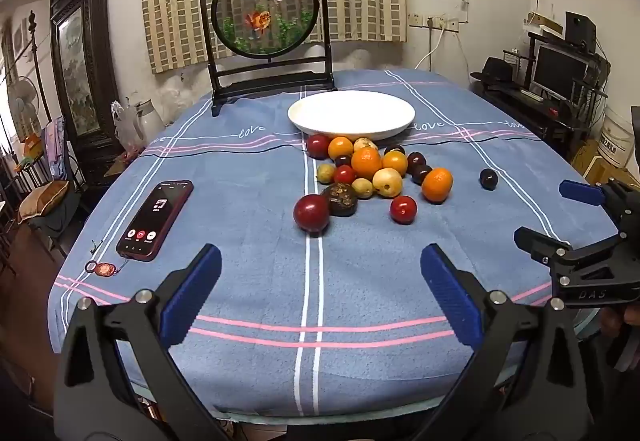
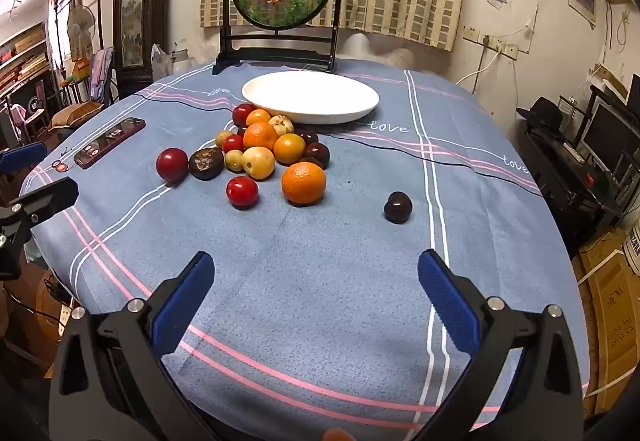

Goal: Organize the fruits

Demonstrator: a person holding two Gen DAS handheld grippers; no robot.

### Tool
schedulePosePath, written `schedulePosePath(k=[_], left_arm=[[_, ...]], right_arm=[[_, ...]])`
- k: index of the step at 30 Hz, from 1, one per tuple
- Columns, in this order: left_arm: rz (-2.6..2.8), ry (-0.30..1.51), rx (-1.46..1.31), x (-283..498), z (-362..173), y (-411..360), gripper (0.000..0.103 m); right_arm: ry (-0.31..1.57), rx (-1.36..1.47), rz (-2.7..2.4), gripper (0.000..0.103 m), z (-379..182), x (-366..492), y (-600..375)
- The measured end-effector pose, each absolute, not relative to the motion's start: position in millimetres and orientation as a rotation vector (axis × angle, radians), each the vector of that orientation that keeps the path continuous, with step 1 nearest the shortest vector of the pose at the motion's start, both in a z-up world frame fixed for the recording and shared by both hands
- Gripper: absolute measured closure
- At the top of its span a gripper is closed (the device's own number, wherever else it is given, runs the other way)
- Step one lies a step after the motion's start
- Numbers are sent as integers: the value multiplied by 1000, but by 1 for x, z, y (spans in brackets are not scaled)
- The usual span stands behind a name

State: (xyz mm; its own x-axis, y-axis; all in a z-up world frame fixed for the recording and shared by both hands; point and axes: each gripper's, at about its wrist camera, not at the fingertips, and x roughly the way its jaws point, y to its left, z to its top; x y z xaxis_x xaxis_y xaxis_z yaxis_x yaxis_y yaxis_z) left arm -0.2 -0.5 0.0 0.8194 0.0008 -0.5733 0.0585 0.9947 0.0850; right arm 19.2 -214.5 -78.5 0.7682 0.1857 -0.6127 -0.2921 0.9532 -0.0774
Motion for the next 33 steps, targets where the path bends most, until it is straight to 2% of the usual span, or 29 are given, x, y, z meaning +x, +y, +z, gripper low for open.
schedulePosePath(k=[33], left_arm=[[-32, 629, 82, 3, -6, 2, 2]], right_arm=[[653, -159, 256, 1, -80, 20, -216]])
